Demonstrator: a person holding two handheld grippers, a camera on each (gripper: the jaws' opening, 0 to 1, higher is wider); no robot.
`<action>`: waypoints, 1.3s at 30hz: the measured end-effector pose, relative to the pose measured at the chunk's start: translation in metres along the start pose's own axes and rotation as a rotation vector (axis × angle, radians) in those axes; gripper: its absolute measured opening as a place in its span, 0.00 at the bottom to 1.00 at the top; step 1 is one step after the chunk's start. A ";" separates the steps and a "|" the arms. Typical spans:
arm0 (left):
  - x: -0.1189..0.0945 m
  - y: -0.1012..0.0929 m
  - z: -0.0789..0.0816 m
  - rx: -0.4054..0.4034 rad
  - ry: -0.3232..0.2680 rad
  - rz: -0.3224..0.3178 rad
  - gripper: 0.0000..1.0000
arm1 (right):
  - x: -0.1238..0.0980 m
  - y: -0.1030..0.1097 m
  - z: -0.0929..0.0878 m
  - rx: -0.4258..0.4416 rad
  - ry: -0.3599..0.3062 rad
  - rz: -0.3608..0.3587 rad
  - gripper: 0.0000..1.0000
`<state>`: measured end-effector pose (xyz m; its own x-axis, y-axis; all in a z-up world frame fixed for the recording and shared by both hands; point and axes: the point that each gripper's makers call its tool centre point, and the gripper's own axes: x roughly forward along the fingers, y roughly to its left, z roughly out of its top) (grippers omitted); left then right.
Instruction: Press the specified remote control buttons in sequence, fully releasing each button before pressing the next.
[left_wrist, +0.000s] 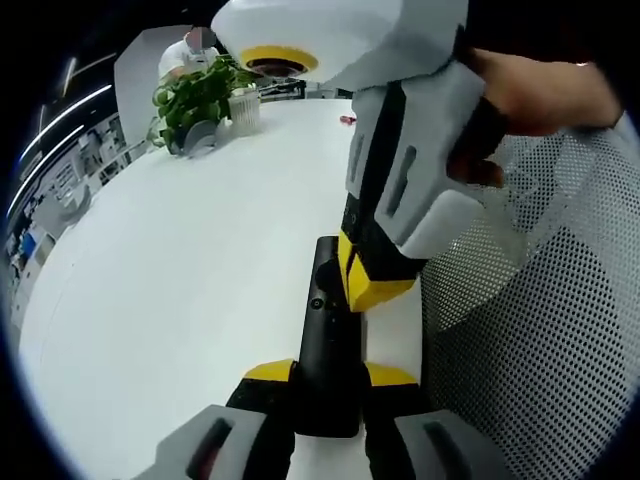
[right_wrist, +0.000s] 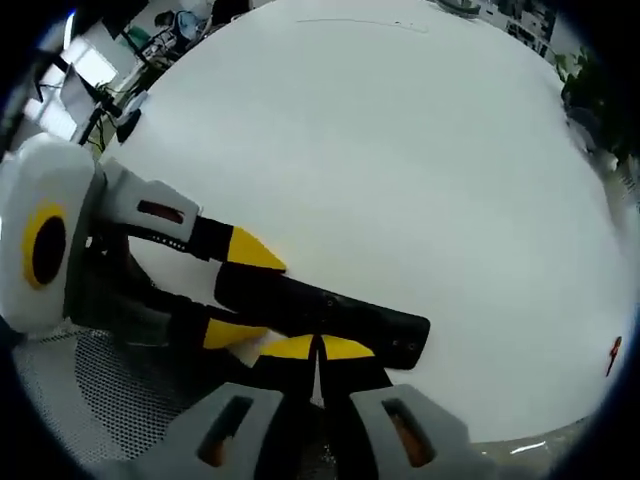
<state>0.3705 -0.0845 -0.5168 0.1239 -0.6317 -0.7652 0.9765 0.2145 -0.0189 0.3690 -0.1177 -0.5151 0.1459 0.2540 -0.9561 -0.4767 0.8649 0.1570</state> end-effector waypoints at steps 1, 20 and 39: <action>0.000 0.000 0.000 0.001 -0.001 0.000 0.25 | 0.000 0.001 0.000 0.005 -0.003 -0.003 0.00; 0.001 0.001 0.001 0.008 0.000 0.006 0.25 | -0.004 0.000 0.004 0.101 -0.029 0.041 0.00; 0.002 -0.004 0.004 0.020 -0.016 -0.009 0.25 | 0.000 0.005 0.014 0.153 -0.063 0.094 0.00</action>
<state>0.3675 -0.0893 -0.5158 0.1179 -0.6457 -0.7545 0.9809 0.1939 -0.0126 0.3785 -0.1075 -0.5104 0.1629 0.3595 -0.9188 -0.3541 0.8905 0.2857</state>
